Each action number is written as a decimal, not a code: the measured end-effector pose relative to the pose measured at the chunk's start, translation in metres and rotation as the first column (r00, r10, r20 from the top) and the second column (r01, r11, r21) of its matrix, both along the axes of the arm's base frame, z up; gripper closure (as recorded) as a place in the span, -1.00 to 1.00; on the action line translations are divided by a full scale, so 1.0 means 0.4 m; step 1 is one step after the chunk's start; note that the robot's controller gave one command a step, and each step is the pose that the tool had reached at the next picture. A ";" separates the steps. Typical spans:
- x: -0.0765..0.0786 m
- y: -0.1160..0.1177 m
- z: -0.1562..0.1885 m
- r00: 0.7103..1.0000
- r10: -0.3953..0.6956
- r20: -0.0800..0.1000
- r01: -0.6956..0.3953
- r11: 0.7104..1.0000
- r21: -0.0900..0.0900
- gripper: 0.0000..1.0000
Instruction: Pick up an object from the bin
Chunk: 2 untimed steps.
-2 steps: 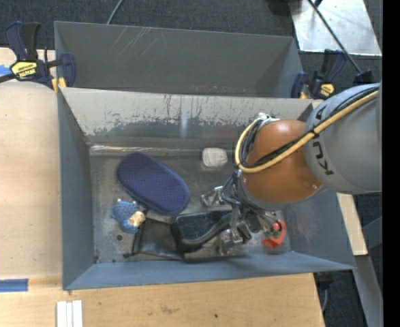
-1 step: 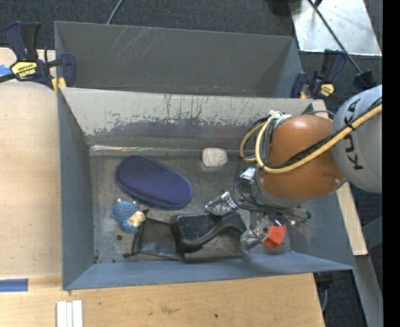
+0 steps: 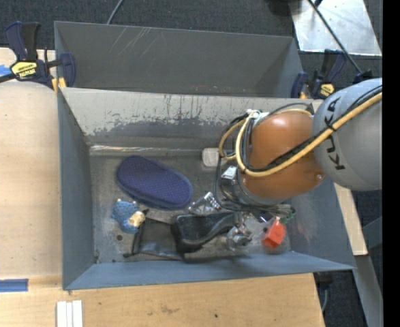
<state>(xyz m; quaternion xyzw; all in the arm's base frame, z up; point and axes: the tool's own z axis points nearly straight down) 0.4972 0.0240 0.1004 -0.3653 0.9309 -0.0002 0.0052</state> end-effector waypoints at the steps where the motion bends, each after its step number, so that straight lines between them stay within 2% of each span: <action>1: 0.016 0.003 -0.024 0.971 0.239 0.026 -0.239 0.971 -0.008 -1.00; 2: 0.021 0.009 -0.026 0.912 0.409 0.039 -0.409 0.913 -0.014 -1.00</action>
Offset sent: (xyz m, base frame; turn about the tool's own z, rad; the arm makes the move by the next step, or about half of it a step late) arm -0.0051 0.0072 -0.0304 -0.2791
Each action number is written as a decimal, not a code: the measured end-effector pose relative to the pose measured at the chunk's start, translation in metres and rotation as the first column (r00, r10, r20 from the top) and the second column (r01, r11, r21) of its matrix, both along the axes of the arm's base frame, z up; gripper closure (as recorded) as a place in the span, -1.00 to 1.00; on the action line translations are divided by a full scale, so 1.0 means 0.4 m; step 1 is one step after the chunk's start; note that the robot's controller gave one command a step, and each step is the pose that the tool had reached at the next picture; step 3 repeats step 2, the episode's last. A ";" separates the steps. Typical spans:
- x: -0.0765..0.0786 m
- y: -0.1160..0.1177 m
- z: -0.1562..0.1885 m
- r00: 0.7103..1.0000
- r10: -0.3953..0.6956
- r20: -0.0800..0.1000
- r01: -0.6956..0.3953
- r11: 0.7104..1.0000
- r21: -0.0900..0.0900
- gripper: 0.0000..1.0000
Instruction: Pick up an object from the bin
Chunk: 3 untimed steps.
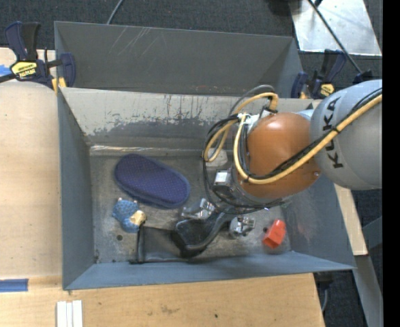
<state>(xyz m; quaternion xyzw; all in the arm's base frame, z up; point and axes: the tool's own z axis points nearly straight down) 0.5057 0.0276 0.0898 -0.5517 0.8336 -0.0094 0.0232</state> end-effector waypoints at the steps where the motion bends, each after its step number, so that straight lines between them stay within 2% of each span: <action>1: 0.002 0.008 0.002 1.000 -0.002 0.006 0.002 1.000 0.008 1.00; 2: 0.005 0.008 0.240 0.999 -0.006 -0.043 0.005 1.000 -0.008 1.00; 3: 0.005 0.008 0.240 0.999 -0.006 -0.043 0.005 1.000 -0.008 1.00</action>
Offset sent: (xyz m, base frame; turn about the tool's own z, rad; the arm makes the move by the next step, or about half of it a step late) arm 0.0000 0.0000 0.0000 0.0000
